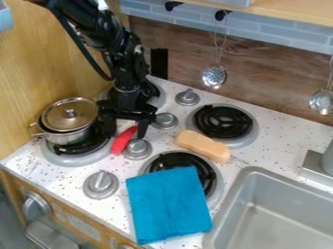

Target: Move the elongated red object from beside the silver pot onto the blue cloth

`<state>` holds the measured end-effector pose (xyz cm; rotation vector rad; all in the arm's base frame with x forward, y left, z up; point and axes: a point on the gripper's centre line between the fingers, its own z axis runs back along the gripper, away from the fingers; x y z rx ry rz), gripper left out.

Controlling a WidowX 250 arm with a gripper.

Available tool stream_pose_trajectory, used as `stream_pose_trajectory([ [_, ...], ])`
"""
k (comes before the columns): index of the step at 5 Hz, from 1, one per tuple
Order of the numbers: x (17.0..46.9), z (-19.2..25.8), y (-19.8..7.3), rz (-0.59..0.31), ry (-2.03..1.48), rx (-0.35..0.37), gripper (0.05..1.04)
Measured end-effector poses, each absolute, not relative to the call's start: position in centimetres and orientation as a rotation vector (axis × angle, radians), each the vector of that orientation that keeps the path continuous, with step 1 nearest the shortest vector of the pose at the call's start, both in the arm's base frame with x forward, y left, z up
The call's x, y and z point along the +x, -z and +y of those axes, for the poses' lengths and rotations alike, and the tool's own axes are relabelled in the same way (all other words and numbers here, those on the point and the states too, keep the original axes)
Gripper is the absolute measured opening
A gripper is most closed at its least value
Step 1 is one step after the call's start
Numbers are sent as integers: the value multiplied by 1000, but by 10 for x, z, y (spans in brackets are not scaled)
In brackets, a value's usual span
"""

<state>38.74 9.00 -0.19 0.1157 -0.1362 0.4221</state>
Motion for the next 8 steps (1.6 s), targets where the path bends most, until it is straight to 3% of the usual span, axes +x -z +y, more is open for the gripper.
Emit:
stream_pose_trajectory([
  [2, 387, 90, 6, -129, -414, 114, 949],
  [4, 384, 88, 7, -102, -375, 101, 417],
  [5, 384, 88, 7, -89, -367, 106, 351],
  [6, 385, 89, 7, -64, -354, 108, 348],
  [7, 385, 87, 7, -58, -326, 96, 404],
  [8, 383, 89, 7, -50, -328, 70, 676],
])
